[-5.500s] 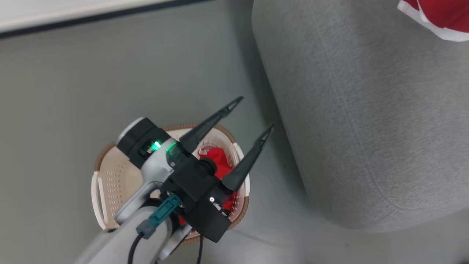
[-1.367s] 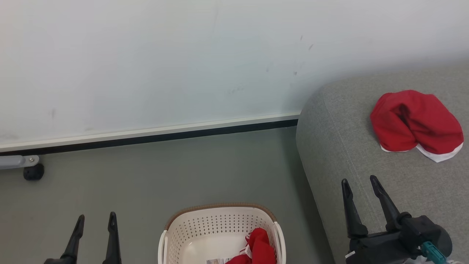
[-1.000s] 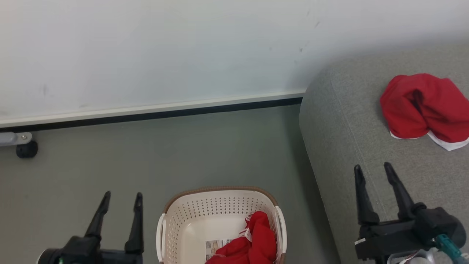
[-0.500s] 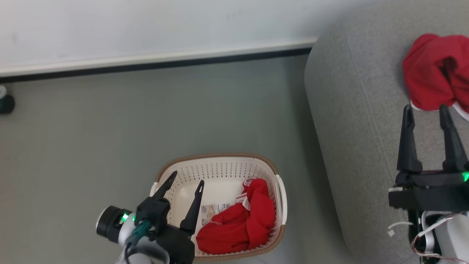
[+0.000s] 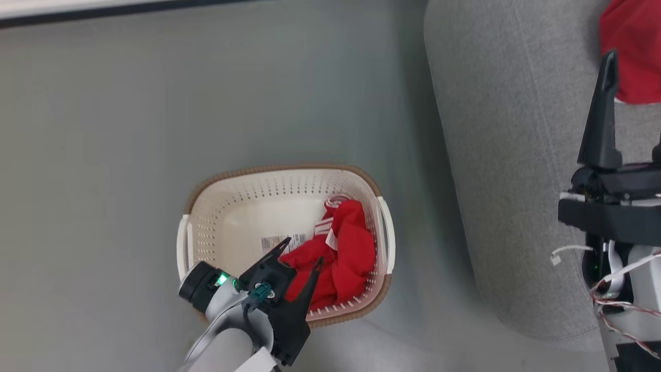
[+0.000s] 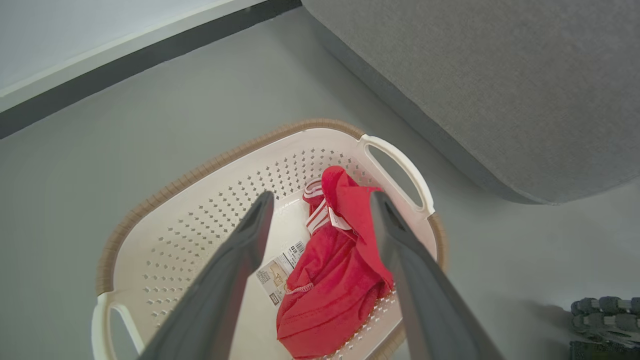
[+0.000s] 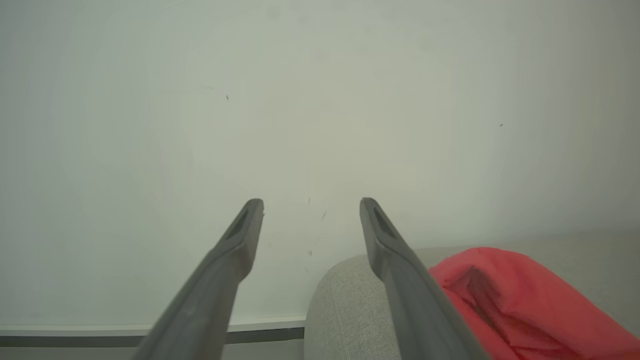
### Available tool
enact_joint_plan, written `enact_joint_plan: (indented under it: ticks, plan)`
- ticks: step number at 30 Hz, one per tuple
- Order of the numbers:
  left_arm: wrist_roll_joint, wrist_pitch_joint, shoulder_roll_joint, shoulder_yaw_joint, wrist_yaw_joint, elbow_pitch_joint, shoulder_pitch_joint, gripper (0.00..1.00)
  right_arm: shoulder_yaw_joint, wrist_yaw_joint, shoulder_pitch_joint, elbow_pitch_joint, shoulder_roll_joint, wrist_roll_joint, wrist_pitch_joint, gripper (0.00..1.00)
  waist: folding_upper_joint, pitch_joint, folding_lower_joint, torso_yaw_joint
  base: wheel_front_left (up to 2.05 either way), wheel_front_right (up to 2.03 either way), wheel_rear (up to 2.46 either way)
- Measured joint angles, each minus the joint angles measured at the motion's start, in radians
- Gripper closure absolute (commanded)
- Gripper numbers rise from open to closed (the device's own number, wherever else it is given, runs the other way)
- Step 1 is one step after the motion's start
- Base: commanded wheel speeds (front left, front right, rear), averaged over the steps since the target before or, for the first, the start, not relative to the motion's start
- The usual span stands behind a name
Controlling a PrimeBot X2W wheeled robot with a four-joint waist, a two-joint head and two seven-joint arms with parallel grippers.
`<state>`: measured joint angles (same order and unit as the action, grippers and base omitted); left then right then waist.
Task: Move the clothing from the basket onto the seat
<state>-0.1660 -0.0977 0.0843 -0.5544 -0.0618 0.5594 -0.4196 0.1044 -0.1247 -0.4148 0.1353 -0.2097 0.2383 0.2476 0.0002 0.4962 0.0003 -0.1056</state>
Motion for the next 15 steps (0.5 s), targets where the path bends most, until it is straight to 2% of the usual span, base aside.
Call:
enact_joint_plan:
  ticks: [15]
  plan:
    - [0.036, -0.003, -0.021, -0.073, -0.035, 0.123, -0.153, 0.0, 0.023, 0.0, -0.153, 0.068, 0.027, -0.053, -0.018, 0.0, 0.0, 0.211, -0.0002, -0.04, 0.0, 0.0, 0.0]
